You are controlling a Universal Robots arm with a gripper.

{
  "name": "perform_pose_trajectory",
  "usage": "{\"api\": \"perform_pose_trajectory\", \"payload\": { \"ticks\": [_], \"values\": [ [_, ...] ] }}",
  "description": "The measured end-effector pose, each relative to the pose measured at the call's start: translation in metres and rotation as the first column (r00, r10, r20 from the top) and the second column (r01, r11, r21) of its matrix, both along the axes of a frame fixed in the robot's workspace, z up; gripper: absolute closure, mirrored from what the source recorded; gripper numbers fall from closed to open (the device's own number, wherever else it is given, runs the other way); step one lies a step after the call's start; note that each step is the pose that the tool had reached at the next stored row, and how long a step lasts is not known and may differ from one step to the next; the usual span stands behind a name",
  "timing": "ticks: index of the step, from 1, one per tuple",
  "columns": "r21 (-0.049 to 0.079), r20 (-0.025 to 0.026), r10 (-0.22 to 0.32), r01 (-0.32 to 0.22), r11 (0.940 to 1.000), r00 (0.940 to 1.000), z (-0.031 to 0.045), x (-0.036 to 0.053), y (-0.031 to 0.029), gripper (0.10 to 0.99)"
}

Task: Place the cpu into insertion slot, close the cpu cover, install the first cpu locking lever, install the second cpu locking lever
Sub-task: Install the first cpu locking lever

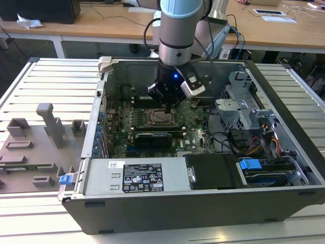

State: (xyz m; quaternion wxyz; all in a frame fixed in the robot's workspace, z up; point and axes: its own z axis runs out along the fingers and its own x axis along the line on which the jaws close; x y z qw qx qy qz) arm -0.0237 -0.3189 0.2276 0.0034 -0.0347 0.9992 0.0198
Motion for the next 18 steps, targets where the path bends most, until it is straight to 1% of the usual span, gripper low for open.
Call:
{"api": "perform_pose_trajectory", "payload": {
  "ticks": [2, 4, 5, 6, 8, 9, 11, 18],
  "values": [
    [0.0, 0.0, 0.0, 0.0, 1.0, 1.0, 0.0091, 0.0, 0.0, 0.98],
    [0.0, 0.0, 0.0, 0.0, 1.0, 1.0, 0.0165, 0.0, 0.0, 0.98],
    [0.0, 0.0001, 0.0, 0.0, 1.0, 1.0, 0.0247, 0.0, 0.0, 0.98],
    [0.0, -0.0001, 0.0, 0.0, 1.0, 1.0, 0.0298, 0.0, 0.0, 0.98],
    [-0.001, 0.0, 0.0, 0.0, 1.0, 1.0, 0.0382, 0.0, 0.0, 0.98],
    [-0.001, 0.0001, 0.0, 0.0, 1.0, 1.0, 0.0408, 0.0, 0.0001, 0.98],
    [-0.001, 0.0, 0.0, 0.0, 1.0, 1.0, 0.044, 0.0, 0.0, 0.98],
    [-0.001, 0.0, 0.0, 0.0, 1.0, 1.0, 0.0445, 0.0, 0.0, 0.98]
  ]
}}
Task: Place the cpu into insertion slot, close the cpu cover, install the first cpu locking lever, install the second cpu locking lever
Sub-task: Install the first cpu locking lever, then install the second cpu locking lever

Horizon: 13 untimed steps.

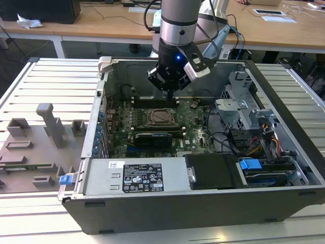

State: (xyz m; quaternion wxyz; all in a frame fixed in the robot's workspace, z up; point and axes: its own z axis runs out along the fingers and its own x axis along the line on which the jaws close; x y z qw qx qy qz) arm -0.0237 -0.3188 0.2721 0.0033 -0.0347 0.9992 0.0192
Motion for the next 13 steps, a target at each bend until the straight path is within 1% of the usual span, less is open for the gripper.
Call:
{"api": "perform_pose_trajectory", "payload": {
  "ticks": [5, 6, 10, 11, 13],
  "values": [
    [0.0, -0.0002, 0.0, 0.0, 1.0, 1.0, 0.0006, -0.0001, -0.0006, 0.98],
    [0.0, 0.0, 0.0, 0.0, 1.0, 1.0, 0.0005, -0.0001, -0.0059, 0.98],
    [0.0, 0.0, 0.0, 0.0, 1.0, 1.0, 0.0004, -0.0001, -0.0113, 0.98],
    [0.0, -0.0001, 0.0, 0.0, 1.0, 1.0, 0.0004, -0.0001, -0.0143, 0.98],
    [0.0, 0.0, 0.0, 0.0, 1.0, 1.0, 0.0003, -0.0001, -0.017, 0.98]
  ]
}}
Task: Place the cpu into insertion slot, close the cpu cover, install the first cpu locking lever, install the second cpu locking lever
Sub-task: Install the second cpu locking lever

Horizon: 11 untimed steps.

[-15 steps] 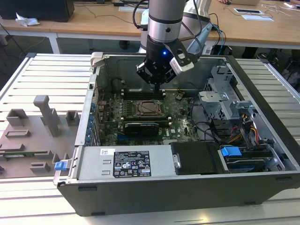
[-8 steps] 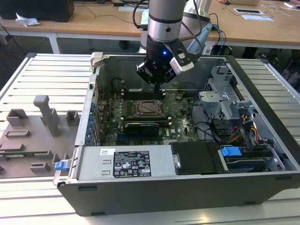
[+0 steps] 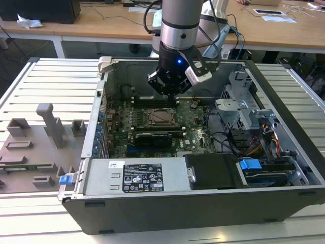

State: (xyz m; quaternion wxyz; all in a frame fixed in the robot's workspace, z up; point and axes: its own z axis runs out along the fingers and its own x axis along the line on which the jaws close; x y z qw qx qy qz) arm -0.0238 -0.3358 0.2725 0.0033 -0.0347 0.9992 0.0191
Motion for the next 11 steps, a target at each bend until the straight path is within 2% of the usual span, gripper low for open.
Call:
{"api": "perform_pose_trajectory", "payload": {
  "ticks": [4, 11],
  "values": [
    [0.0, 0.0, 0.0, 0.0, 1.0, 1.0, -0.0003, 0.0, -0.0104, 0.98],
    [0.0, 0.0, 0.0, 0.0, 1.0, 1.0, -0.0007, 0.0, -0.0221, 0.98]
  ]
}}
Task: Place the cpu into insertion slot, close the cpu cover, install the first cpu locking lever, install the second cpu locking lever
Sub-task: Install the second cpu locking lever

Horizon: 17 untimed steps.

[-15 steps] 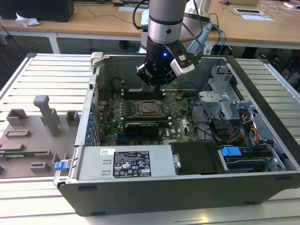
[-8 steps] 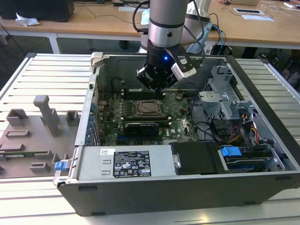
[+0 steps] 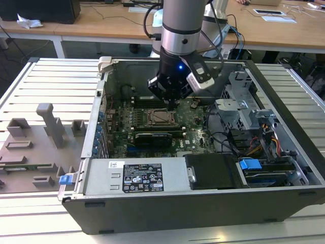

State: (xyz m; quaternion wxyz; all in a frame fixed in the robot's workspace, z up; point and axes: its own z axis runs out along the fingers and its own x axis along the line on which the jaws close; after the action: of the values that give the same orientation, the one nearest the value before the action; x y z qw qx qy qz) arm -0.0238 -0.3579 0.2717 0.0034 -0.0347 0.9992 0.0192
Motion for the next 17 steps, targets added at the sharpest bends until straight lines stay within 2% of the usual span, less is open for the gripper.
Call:
{"api": "perform_pose_trajectory", "payload": {
  "ticks": [12, 17],
  "values": [
    [0.0, 0.0, 0.0, 0.0, 1.0, 1.0, -0.0006, 0.0, -0.0179, 0.98],
    [0.0, 0.0, 0.0, 0.0, 1.0, 1.0, -0.0011, 0.0, -0.0232, 0.98]
  ]
}}
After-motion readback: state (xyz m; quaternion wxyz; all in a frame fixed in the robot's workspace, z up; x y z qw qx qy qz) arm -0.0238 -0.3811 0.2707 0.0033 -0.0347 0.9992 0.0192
